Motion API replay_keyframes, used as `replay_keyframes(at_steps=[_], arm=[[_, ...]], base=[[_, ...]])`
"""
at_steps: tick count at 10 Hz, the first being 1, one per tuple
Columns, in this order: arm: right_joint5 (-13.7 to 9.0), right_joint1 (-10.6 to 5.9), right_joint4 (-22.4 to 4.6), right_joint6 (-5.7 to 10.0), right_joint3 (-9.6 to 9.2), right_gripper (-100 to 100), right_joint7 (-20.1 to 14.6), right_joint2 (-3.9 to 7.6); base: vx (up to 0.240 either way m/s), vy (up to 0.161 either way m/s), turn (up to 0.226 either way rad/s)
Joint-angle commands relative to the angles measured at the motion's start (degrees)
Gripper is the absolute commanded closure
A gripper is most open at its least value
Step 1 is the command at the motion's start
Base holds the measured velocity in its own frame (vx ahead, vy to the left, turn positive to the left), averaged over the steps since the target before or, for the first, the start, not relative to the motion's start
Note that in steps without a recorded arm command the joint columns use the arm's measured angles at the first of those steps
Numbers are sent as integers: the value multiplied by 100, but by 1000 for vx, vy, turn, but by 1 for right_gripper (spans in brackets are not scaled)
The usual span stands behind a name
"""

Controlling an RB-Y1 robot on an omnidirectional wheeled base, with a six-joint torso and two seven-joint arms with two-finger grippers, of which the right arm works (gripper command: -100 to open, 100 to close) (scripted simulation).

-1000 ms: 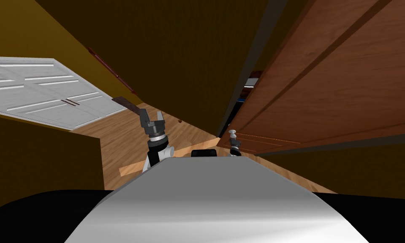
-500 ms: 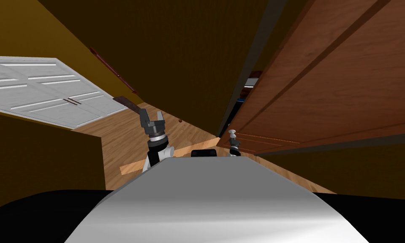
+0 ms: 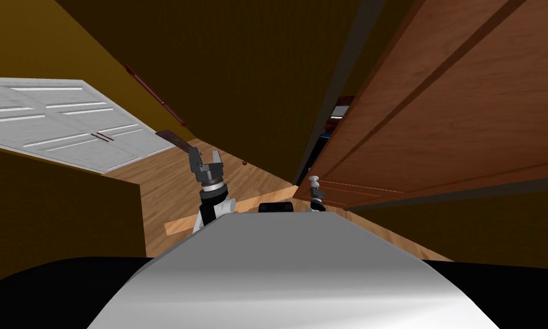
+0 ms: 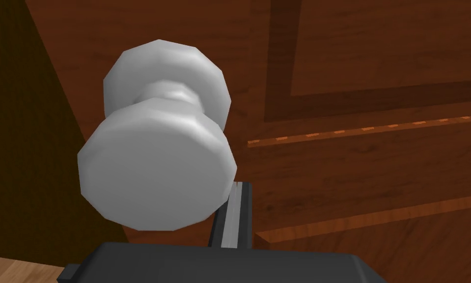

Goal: Pull the door open

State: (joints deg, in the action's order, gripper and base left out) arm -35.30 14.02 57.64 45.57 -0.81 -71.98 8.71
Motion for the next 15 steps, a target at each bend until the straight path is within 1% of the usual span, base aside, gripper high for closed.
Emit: replay_keyframes(at_steps=[1,3,4,5,6,7,8,9,11,12,14,15], arm=[[0,0,0,0,0,-100,0,0],[-103,-65,135,-377,117,-100,64,73],[-127,-90,183,-475,142,-100,81,89],[-127,-90,183,-475,142,-100,81,89],[-176,-140,283,-678,193,-100,116,123],[-176,-140,283,-678,193,-100,116,123],[-222,-187,376,-868,241,-100,150,154],[-259,-225,453,-1024,281,-100,177,180],[-259,-225,453,-1024,281,-100,177,180],[-283,-249,500,-1121,305,-100,194,196],[-287,-254,510,-1141,310,-100,197,199],[-313,-109,445,-1198,358,-100,178,255]], base=[[-3,-28,-43],[-6,7,-94],[-13,42,-45],[-1,23,5],[-6,36,-31],[-6,31,-16],[-5,41,-45],[-2,45,-51],[-6,23,1],[0,12,-26],[2,5,-4],[8,-28,-37]])
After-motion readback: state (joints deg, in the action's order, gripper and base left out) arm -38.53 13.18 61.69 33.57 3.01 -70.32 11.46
